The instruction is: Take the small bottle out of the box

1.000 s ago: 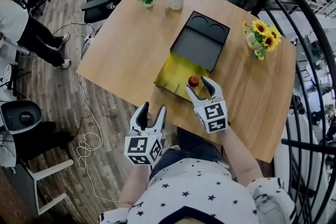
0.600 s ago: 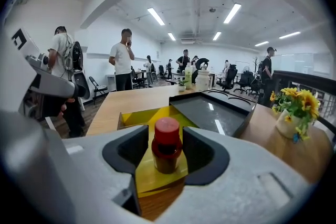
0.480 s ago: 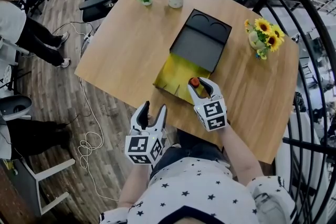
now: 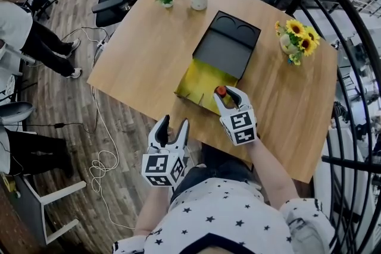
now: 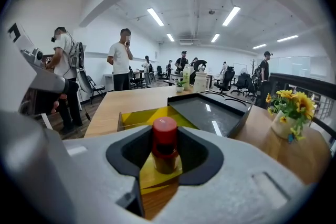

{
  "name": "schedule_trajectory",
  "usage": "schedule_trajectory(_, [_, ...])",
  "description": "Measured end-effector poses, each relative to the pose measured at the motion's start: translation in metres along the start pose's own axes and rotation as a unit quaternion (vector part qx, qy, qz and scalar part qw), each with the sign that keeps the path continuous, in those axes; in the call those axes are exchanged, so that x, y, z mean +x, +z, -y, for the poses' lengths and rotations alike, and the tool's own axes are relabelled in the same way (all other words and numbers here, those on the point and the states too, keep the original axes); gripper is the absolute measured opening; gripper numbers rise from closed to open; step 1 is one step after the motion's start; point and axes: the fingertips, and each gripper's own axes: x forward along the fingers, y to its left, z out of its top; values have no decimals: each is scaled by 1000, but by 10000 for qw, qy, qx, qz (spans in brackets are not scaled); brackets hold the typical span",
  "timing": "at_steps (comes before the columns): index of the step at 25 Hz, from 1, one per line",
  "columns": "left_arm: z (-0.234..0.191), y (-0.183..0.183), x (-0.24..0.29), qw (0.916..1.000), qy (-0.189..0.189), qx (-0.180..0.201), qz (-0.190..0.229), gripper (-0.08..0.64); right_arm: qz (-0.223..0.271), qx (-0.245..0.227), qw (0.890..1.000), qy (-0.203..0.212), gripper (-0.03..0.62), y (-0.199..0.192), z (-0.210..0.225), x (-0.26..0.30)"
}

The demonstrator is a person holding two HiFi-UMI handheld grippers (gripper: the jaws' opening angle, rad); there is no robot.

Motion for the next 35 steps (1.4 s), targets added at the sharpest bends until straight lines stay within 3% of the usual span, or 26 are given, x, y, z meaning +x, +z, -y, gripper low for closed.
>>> schedule_trajectory(18, [22,3,-72,9989,-27,116,445,232,759,-259,9967,-140,143,49,-44,-89])
schedule_trajectory(35, [47,-4,-154,9957,-54,252,889,232,1175,-391,9923,-65,143,53,-111,-181])
